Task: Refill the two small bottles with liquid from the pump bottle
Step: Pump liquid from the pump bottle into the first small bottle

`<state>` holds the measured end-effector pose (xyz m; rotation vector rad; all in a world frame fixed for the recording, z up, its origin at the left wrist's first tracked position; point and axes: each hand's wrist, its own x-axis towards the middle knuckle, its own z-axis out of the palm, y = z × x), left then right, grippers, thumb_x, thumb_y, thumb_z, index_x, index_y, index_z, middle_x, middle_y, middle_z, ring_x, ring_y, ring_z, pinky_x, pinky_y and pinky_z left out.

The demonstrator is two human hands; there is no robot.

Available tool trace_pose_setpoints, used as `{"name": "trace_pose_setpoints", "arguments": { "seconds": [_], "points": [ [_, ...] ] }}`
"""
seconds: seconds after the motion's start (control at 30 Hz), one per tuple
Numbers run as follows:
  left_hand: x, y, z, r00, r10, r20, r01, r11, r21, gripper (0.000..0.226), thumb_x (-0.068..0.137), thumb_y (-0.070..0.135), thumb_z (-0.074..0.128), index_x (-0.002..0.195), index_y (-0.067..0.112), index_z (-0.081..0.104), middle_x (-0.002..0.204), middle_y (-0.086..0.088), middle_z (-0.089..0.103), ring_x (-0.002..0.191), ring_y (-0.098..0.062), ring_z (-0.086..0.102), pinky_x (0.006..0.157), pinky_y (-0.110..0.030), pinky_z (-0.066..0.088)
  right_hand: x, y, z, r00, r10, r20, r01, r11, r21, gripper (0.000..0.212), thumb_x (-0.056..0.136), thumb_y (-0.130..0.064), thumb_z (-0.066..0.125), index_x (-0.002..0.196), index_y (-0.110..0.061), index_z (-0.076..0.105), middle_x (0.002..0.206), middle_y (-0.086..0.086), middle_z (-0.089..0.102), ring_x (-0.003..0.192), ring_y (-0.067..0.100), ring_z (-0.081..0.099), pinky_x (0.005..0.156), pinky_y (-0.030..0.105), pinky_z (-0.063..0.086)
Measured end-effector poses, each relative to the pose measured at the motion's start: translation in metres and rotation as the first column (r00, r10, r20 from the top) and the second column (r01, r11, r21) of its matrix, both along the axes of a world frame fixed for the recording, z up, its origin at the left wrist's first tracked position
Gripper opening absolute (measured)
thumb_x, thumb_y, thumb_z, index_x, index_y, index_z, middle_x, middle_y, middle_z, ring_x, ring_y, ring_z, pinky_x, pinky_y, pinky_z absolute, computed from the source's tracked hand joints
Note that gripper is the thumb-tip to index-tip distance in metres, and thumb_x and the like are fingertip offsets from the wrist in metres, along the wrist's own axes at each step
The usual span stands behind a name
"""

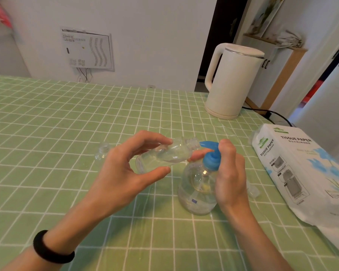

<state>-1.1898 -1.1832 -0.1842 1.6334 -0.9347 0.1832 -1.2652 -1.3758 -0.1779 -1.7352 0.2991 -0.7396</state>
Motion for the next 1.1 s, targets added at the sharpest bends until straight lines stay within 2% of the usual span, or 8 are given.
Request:
{"name": "trace_pose_setpoints", "arguments": {
  "seconds": [0.1, 0.2, 0.33, 0.53, 0.7, 0.87, 1.0, 1.1],
  "points": [
    [0.0004, 0.0005, -0.0004, 1.000, 0.008, 0.000, -0.008, 1.000, 0.008, 0.048, 0.079, 0.014, 0.086, 0.123, 0.021, 0.070, 0.123, 0.012, 0.075, 0.119, -0.016, 0.072, 0.105, -0.039, 0.056, 0.0004, -0.0006, -0.0002, 1.000, 0.006, 0.002, -0.006, 1.000, -0.019, 0.068, 0.089, -0.060, 0.029, 0.067, -0.020, 0.079, 0.071, 0.014, 0.074, 0.073, 0.031, 0.066, 0.069, 0.034, 0.051],
    [0.0011, 0.0007, -0.0016, 1.000, 0.006, 0.003, -0.006, 1.000, 0.011, 0.048, 0.079, 0.015, 0.086, 0.124, 0.022, 0.070, 0.124, 0.011, 0.075, 0.120, -0.017, 0.071, 0.105, -0.040, 0.056, -0.0005, -0.0006, -0.0030, 1.000, -0.001, -0.025, 0.000, 1.000, -0.005, 0.071, 0.088, -0.066, 0.028, 0.071, -0.021, 0.080, 0.075, 0.006, 0.078, 0.076, 0.027, 0.069, 0.073, 0.038, 0.054],
    [0.0019, 0.0000, -0.0031, 1.000, -0.005, 0.003, 0.005, 1.000, 0.011, 0.049, 0.078, 0.013, 0.087, 0.123, 0.021, 0.069, 0.124, 0.010, 0.075, 0.120, -0.018, 0.072, 0.106, -0.041, 0.056, -0.0013, 0.0019, -0.0009, 1.000, -0.020, -0.016, 0.020, 1.000, -0.005, 0.066, 0.089, -0.073, 0.027, 0.078, -0.034, 0.079, 0.074, 0.011, 0.077, 0.079, 0.033, 0.068, 0.074, 0.037, 0.054],
    [0.0019, -0.0004, -0.0023, 1.000, -0.011, 0.003, 0.011, 1.000, 0.009, 0.049, 0.078, 0.013, 0.087, 0.123, 0.018, 0.069, 0.123, 0.011, 0.075, 0.120, -0.017, 0.072, 0.106, -0.039, 0.056, 0.0004, 0.0001, -0.0018, 1.000, -0.006, -0.012, 0.006, 1.000, 0.000, 0.074, 0.089, -0.068, 0.028, 0.070, -0.019, 0.080, 0.075, 0.008, 0.078, 0.078, 0.028, 0.070, 0.075, 0.036, 0.052],
    [0.0014, 0.0002, -0.0023, 1.000, -0.012, 0.007, 0.012, 1.000, 0.010, 0.049, 0.078, 0.017, 0.086, 0.124, 0.020, 0.069, 0.123, 0.012, 0.075, 0.119, -0.016, 0.072, 0.105, -0.038, 0.056, 0.0002, -0.0017, -0.0029, 1.000, -0.006, -0.009, 0.005, 0.999, -0.038, 0.071, 0.090, -0.061, 0.028, 0.071, -0.017, 0.081, 0.075, 0.009, 0.077, 0.078, 0.032, 0.068, 0.074, 0.040, 0.052],
    [0.0015, -0.0007, -0.0043, 1.000, -0.011, 0.009, 0.011, 1.000, 0.023, 0.050, 0.078, 0.014, 0.087, 0.124, 0.020, 0.069, 0.124, 0.010, 0.075, 0.120, -0.017, 0.072, 0.105, -0.041, 0.057, -0.0016, 0.0015, -0.0019, 0.999, -0.014, -0.036, 0.014, 1.000, -0.009, 0.077, 0.089, -0.077, 0.026, 0.073, -0.025, 0.080, 0.073, 0.026, 0.072, 0.076, 0.042, 0.067, 0.076, 0.048, 0.053],
    [0.0018, 0.0001, -0.0048, 1.000, -0.015, 0.010, 0.015, 1.000, 0.023, 0.049, 0.079, 0.016, 0.086, 0.125, 0.020, 0.069, 0.124, 0.010, 0.075, 0.120, -0.017, 0.072, 0.105, -0.041, 0.056, -0.0017, 0.0015, -0.0017, 0.999, -0.015, -0.033, 0.014, 1.000, -0.008, 0.079, 0.087, -0.080, 0.027, 0.072, -0.023, 0.081, 0.072, 0.014, 0.076, 0.078, 0.036, 0.069, 0.075, 0.035, 0.052],
    [0.0021, 0.0001, -0.0049, 1.000, -0.012, 0.005, 0.012, 1.000, 0.026, 0.050, 0.079, 0.015, 0.087, 0.125, 0.021, 0.069, 0.125, 0.009, 0.075, 0.120, -0.019, 0.071, 0.105, -0.044, 0.056, -0.0013, 0.0012, -0.0011, 0.999, -0.005, -0.041, 0.005, 1.000, -0.008, 0.077, 0.087, -0.075, 0.030, 0.071, -0.018, 0.080, 0.075, 0.009, 0.078, 0.081, 0.037, 0.068, 0.077, 0.040, 0.053]
  ]
}}
